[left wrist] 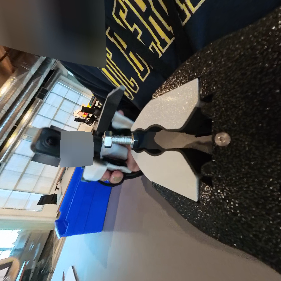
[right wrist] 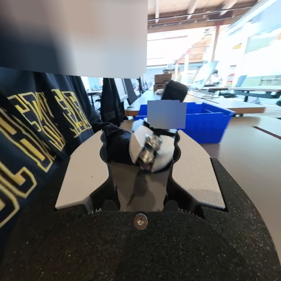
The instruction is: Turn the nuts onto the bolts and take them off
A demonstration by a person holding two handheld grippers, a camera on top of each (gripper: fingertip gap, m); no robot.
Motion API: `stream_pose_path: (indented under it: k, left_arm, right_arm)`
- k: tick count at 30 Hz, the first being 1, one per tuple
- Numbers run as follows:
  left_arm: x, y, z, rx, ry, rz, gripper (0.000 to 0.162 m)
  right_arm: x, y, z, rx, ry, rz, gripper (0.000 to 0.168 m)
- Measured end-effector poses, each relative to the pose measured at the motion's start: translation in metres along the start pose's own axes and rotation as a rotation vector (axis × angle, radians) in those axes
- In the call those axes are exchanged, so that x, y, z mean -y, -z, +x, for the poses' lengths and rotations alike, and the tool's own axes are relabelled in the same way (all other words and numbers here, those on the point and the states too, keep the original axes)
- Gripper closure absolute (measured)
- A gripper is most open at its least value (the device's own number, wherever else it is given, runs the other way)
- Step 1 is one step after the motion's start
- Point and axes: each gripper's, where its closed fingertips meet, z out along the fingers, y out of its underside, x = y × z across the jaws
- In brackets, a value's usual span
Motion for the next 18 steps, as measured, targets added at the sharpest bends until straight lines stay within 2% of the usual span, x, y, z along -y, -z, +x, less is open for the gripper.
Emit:
stream_pose_path:
  k: [2,8,12,13,16,18]
  left_arm:
    - [-0.002,-0.001,0.0,-0.005,0.008,-0.01,0.145]
    - [0.001,0.001,0.0,-0.01,0.017,0.01,0.145]
    - [0.007,0.007,-0.001,-0.002,0.009,0.044,0.145]
    - [0.009,0.009,-0.002,0.002,0.009,0.054,0.145]
    - [0.012,0.012,-0.004,0.01,0.024,0.072,0.145]
    - [0.011,0.011,-0.004,0.003,0.026,0.069,0.145]
  right_arm:
    - [-0.002,-0.01,-0.005,0.023,0.0,-0.008,0.079]
    - [-0.006,-0.016,-0.014,0.064,0.003,-0.023,0.08]
    - [-0.005,-0.001,-0.014,0.071,-0.013,-0.042,0.079]
    - [-0.006,0.008,-0.016,0.081,-0.022,-0.052,0.082]
    - [-0.006,0.028,-0.02,0.133,-0.043,-0.067,0.106]
    - [0.0,0.028,-0.006,0.045,-0.041,-0.026,0.092]
